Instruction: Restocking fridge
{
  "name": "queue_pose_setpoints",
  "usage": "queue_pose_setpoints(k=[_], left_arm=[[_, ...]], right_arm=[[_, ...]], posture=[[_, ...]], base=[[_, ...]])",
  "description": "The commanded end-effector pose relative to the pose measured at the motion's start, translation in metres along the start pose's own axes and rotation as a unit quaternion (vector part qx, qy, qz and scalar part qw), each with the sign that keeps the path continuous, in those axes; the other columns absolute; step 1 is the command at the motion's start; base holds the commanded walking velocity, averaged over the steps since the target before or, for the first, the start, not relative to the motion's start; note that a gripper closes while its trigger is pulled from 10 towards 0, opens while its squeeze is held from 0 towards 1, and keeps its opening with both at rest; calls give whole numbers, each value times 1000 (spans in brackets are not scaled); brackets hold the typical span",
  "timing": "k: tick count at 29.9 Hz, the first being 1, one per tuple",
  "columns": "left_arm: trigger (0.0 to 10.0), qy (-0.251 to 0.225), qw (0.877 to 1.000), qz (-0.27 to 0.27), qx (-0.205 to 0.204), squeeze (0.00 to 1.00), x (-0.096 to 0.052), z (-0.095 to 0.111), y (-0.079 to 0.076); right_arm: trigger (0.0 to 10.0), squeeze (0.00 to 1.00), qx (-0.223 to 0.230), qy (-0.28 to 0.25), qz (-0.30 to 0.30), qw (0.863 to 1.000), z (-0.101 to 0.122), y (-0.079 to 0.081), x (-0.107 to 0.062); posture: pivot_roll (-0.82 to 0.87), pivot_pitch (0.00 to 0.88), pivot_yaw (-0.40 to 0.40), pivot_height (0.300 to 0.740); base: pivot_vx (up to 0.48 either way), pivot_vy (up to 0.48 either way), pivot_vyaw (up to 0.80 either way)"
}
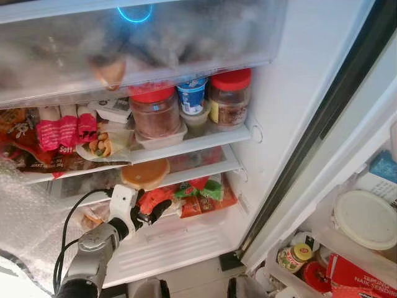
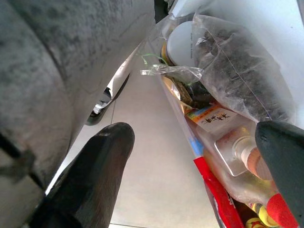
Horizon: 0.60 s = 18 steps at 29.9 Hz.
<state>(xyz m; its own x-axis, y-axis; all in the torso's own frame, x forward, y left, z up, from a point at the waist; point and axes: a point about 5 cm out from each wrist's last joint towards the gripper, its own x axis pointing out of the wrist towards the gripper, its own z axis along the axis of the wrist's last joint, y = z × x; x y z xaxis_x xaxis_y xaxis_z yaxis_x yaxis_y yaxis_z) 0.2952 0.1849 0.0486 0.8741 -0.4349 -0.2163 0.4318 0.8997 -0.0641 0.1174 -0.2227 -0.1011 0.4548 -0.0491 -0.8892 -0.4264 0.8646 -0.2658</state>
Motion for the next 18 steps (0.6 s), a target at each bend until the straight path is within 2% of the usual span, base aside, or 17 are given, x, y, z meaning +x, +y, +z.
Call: queue_pose_setpoints(k=[1,12,18], left_arm=[[10000,2,1000,20,4,0,-1,-2,7],[10000,-21,998,52,-1,0,23,16,15],[10000,-26,999,47,-6,0,27,18,13]], right_arm=[[10000,0,-19,28,31,999,-14,19,-3],[10000,0,-22,30,30,999,-16,18,-3],[10000,0,-22,31,31,999,-16,18,-3]], posture=[[-77,109,34,658],[-94,114,27,658],[-96,114,26,658]], base=[[0,0,0],[0,0,0],[0,0,0]])
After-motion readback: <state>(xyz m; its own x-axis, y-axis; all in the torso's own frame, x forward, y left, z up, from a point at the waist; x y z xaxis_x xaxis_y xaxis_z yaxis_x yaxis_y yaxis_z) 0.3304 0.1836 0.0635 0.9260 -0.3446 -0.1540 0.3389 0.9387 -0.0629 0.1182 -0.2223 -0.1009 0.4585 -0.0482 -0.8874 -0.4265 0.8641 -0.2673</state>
